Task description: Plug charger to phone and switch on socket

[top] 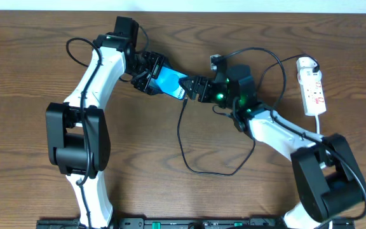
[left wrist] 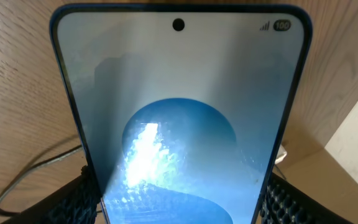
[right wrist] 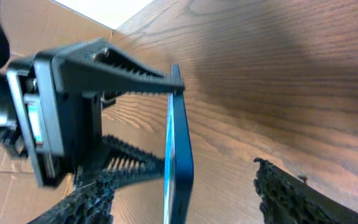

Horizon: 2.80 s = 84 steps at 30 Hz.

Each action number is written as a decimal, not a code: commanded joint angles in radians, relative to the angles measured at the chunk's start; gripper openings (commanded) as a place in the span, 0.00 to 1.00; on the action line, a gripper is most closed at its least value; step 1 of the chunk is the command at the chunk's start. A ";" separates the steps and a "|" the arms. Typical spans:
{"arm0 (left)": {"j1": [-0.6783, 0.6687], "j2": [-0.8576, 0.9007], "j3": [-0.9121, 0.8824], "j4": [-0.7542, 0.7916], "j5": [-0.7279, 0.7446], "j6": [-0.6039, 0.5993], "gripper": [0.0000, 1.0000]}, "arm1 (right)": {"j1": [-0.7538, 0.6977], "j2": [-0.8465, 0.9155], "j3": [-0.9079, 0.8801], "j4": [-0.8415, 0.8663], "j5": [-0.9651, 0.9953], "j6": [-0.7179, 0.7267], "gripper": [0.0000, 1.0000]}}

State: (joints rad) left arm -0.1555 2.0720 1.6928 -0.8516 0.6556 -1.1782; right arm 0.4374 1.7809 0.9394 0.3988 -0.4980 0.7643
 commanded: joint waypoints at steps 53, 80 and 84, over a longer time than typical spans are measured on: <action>-0.071 -0.020 0.003 0.001 0.044 -0.032 0.61 | 0.063 0.054 0.049 -0.044 0.051 0.034 0.01; -0.064 -0.019 0.003 0.127 0.140 0.286 0.71 | -0.060 0.054 0.049 -0.007 0.051 0.314 0.01; -0.064 -0.020 0.003 0.164 0.168 0.311 0.71 | -0.070 0.054 0.049 0.023 0.051 0.377 0.01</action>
State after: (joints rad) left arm -0.2237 2.0720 1.6928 -0.7021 0.7704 -0.9405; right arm 0.3813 1.8420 0.9676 0.3950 -0.4446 1.0576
